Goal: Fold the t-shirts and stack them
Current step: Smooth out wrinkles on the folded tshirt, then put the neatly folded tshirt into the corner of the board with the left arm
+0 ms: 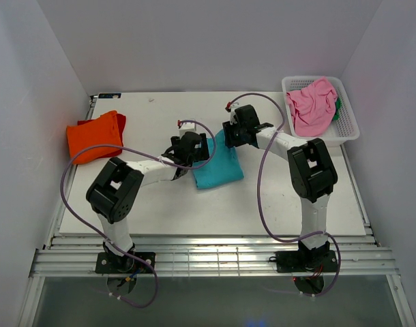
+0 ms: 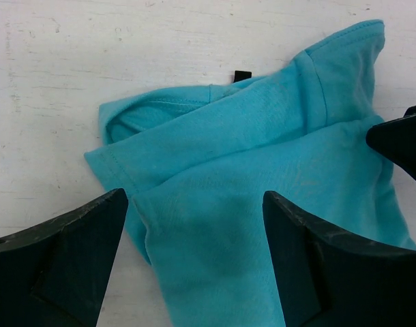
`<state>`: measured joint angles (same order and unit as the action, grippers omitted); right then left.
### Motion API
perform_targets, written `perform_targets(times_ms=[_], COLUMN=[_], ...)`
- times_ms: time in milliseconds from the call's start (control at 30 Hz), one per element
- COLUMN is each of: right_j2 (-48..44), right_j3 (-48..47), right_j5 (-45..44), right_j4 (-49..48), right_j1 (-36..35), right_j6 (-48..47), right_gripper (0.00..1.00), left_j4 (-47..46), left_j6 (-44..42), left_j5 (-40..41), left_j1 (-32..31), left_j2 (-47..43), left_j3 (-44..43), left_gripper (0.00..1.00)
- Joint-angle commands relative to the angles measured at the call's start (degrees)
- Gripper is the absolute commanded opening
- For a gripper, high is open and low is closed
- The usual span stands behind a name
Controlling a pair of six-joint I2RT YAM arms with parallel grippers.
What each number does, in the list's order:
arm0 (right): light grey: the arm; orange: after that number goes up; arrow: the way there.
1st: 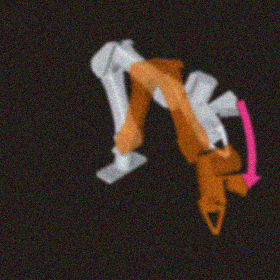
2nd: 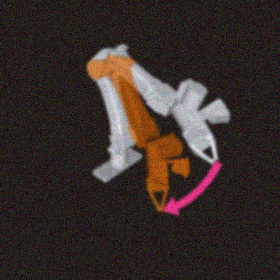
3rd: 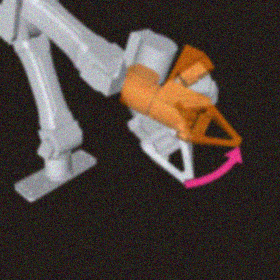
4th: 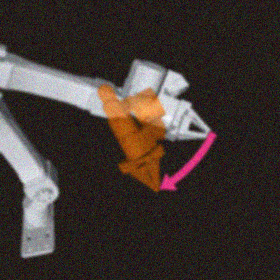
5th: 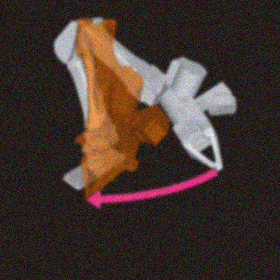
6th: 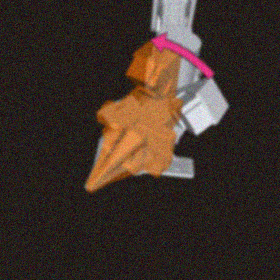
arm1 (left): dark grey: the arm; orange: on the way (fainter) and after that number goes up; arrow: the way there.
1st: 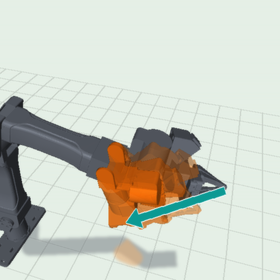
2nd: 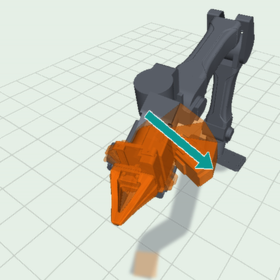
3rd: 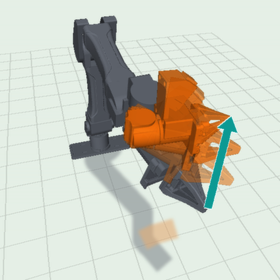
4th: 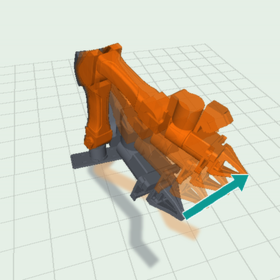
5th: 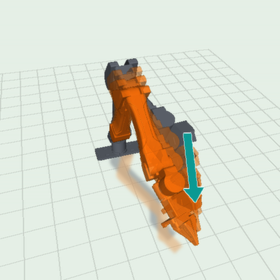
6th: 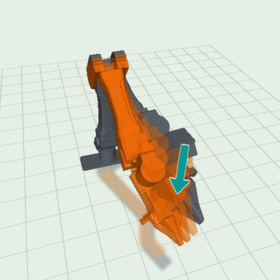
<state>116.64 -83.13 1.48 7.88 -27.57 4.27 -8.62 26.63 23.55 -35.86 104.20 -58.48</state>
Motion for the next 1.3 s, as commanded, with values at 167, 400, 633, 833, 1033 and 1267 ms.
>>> perform_targets(times_ms=[167, 400, 633, 833, 1033, 1267], right_j2=[1.5, -0.4, -6.2, -8.5, -9.9, -14.0], right_j3=[-2.6, -0.1, 3.6, 5.9, 7.7, 11.3], right_j5=[1.2, -0.1, -5.3, -6.2, -5.8, -2.5], right_j4=[0.4, 0.7, 0.6, 0.5, 0.5, -0.4], right_j1=[0.6, 0.7, 0.8, 0.7, 0.8, 0.7], right_j6=[-0.1, 0.5, -0.1, 0.4, 0.8, 1.6], right_gripper=[0.47, 0.47, 0.48, 0.48, 0.48, 0.46], left_j4=[-0.2, 4.3, 7.3, 4.5, -3.0, -10.5], left_j6=[1.0, 3.5, 8.3, 11.9, 13.4, 14.9], left_j5=[-1.1, 1.3, 0.4, -6.2, -15.5, -20.2], left_j1=[0.9, 1.0, 1.0, 1.0, 1.0, 1.0], left_j2=[1.1, -1.5, -12.1, -15.3, -13.9, -13.9], left_j3=[-1.9, -0.8, 8.3, 15.2, 18.7, 22.5], left_gripper=[0.87, 0.86, 0.98, 0.98, 0.98, 0.98])
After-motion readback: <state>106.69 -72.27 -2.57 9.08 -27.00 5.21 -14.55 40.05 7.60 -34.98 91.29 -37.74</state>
